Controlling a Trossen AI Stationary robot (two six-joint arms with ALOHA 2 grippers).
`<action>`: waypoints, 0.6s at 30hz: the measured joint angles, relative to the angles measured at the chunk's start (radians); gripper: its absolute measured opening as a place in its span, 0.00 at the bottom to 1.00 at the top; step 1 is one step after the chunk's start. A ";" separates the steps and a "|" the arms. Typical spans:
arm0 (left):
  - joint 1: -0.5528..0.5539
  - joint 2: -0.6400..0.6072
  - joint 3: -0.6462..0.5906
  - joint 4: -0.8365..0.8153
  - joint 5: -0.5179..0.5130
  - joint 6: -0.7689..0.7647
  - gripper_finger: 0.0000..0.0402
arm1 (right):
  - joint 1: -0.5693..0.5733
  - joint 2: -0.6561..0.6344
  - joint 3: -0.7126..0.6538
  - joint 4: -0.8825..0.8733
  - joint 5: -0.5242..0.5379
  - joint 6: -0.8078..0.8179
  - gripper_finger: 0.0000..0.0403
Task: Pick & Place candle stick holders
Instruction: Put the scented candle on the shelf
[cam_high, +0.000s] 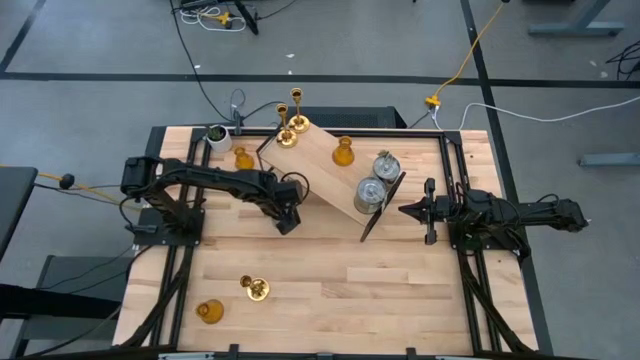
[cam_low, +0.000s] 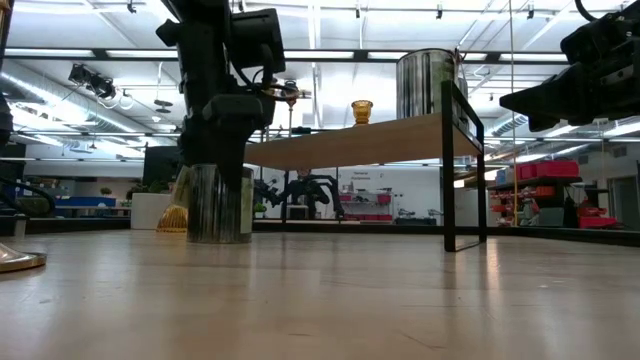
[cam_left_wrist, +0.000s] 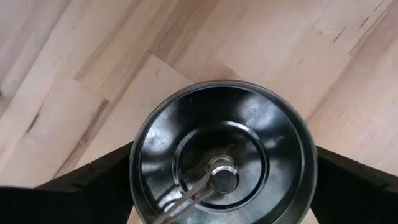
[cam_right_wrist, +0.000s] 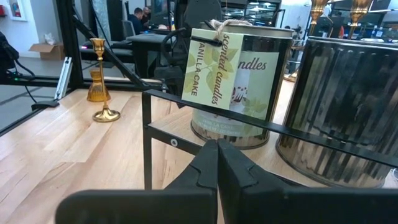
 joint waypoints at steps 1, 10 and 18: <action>0.000 0.000 0.000 0.000 -0.001 0.000 0.95 | 0.000 0.000 0.000 0.000 0.000 0.000 0.01; -0.033 0.001 0.015 -0.034 0.003 0.000 0.93 | 0.000 0.000 0.000 0.000 0.000 0.000 0.01; -0.039 0.001 0.164 -0.218 0.030 0.022 0.92 | 0.000 0.000 0.000 0.000 0.000 0.000 0.01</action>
